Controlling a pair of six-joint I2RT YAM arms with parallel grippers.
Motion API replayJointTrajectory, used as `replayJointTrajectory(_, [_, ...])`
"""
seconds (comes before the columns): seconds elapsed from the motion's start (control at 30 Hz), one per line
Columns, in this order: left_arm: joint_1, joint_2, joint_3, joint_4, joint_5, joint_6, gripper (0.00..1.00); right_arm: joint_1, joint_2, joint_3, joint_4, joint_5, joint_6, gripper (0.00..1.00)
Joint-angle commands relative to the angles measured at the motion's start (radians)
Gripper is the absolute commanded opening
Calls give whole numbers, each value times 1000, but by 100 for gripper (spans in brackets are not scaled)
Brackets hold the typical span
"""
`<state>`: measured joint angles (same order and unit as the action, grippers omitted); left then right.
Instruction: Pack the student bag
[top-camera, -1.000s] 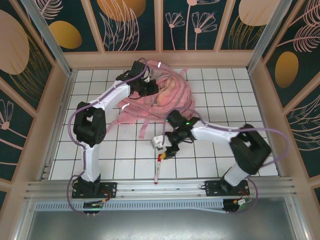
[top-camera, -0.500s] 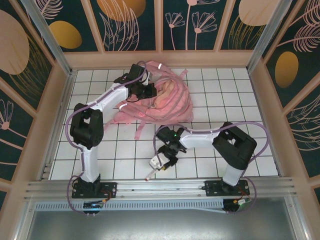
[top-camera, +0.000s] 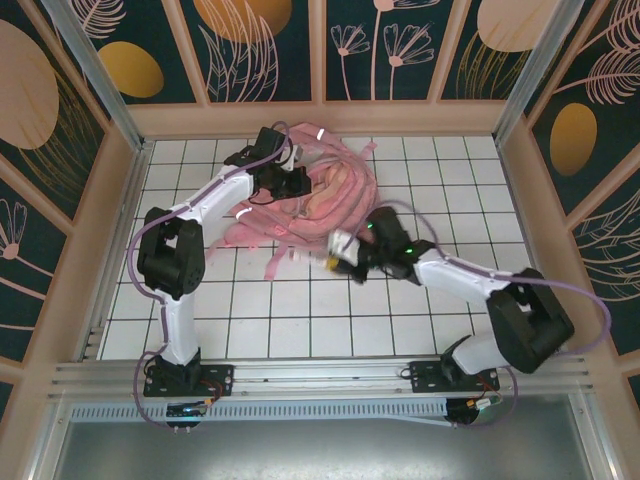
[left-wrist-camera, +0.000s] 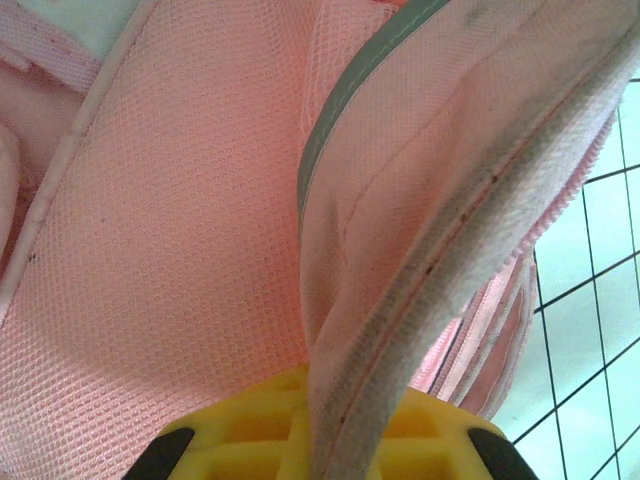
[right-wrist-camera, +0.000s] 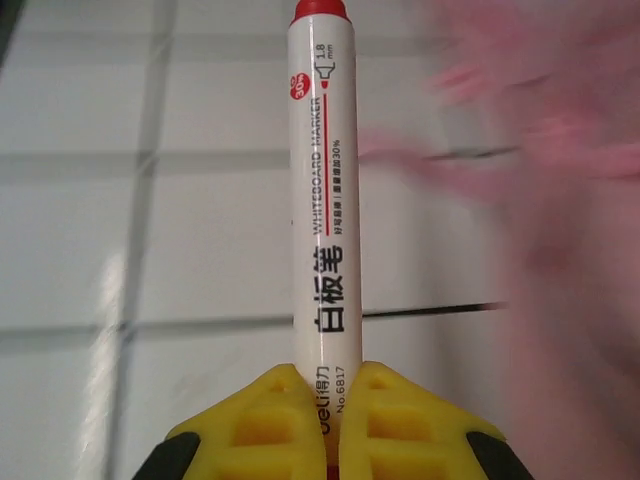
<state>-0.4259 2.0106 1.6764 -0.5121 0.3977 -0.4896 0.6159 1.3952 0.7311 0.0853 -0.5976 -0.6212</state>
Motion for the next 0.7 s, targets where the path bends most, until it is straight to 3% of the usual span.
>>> replayJointTrajectory(0.0, [6, -54, 42, -57, 55, -12, 0, -110, 7, -44, 454, 87, 742, 0])
replayJointTrajectory(0.13, [6, -55, 82, -51, 80, -69, 0, -138, 120, 73, 392, 107, 1167, 0])
replayJointTrajectory(0.23, [6, -72, 79, -9, 109, -136, 0, -125, 212, 171, 351, 128, 1573, 0])
replayJointTrajectory(0.37, [6, -111, 16, 85, 134, -207, 0, -83, 269, 82, 696, 213, 2003, 0])
replayJointTrajectory(0.67, [-25, -110, -12, 70, 163, -162, 0, -84, 459, 267, 635, 330, 2211, 0])
